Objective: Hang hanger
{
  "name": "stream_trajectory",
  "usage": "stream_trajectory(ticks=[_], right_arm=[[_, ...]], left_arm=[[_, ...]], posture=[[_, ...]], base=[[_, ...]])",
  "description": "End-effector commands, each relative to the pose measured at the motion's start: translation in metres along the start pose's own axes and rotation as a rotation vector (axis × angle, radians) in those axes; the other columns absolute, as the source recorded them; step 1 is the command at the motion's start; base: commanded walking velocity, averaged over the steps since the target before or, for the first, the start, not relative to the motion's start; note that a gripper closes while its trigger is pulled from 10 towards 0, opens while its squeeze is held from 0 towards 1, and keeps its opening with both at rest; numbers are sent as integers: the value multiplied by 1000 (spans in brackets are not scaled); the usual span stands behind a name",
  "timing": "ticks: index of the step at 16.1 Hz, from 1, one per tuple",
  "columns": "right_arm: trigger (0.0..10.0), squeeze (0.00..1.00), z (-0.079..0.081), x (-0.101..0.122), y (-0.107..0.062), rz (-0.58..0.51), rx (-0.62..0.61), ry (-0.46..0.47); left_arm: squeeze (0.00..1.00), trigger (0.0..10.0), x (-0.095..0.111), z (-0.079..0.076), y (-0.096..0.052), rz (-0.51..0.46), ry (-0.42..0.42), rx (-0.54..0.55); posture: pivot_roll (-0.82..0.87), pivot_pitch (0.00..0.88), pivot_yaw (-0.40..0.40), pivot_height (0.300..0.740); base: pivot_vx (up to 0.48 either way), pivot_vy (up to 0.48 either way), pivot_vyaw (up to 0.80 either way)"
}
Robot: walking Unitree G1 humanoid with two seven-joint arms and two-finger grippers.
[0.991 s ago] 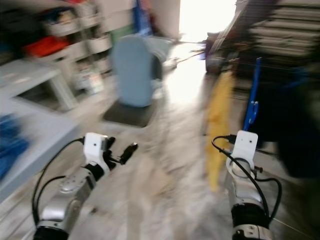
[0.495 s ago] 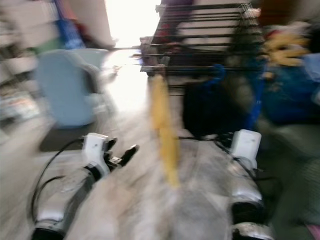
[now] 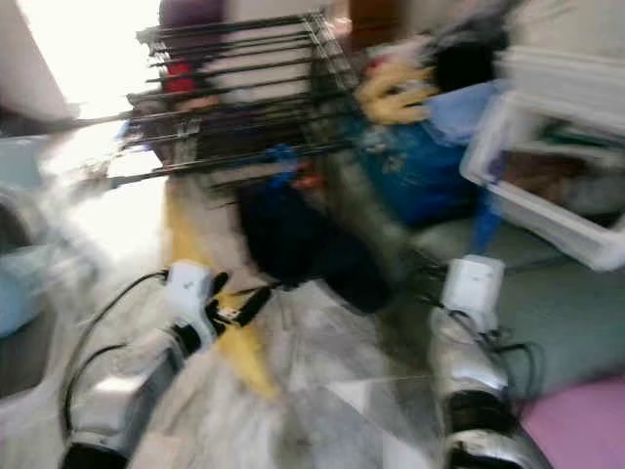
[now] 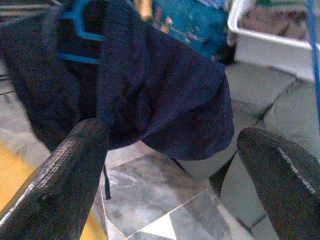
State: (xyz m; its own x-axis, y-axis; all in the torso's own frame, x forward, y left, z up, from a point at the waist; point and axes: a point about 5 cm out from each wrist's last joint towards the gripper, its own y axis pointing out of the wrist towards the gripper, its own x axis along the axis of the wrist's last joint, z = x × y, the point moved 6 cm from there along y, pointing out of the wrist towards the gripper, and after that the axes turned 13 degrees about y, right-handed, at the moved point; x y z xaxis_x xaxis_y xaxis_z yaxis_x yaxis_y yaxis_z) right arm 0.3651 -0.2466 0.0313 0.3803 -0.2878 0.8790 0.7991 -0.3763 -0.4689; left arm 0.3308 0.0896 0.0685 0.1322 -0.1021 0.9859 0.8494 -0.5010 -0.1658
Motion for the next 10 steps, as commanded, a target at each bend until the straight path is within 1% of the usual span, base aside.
stream_trajectory(ticks=[1,3,4,5,6,7,10], right_arm=[[10000,0,0,-13,1,69,25,-6],[10000,0,15,-27,-1,158,127,-7],[10000,0,18,-28,-1,172,153,-6],[10000,0,27,-29,-2,205,216,-5],[10000,0,29,-29,-3,219,239,-6],[10000,0,37,-29,-4,231,299,-25],[10000,0,40,-30,-5,250,333,-43]], left_arm=[[0,10000,5,-1,2,-11,2,-6],[0,10000,4,-1,2,-4,-3,-8],[0,10000,3,-1,2,-1,-10,-6],[0,10000,3,-1,2,0,-6,-6],[0,10000,3,-1,2,-1,-7,-5],[0,10000,3,-1,2,0,-5,-6],[0,10000,3,-2,2,0,3,-8]], posture=[[-129,0,56,740],[-130,0,58,740],[-130,0,57,740],[-131,0,58,740],[-131,0,58,740],[-131,0,58,740],[-130,0,59,740]], base=[[270,398,0],[270,398,0],[240,416,0],[0,461,0],[0,461,0],[0,465,0],[0,464,0]])
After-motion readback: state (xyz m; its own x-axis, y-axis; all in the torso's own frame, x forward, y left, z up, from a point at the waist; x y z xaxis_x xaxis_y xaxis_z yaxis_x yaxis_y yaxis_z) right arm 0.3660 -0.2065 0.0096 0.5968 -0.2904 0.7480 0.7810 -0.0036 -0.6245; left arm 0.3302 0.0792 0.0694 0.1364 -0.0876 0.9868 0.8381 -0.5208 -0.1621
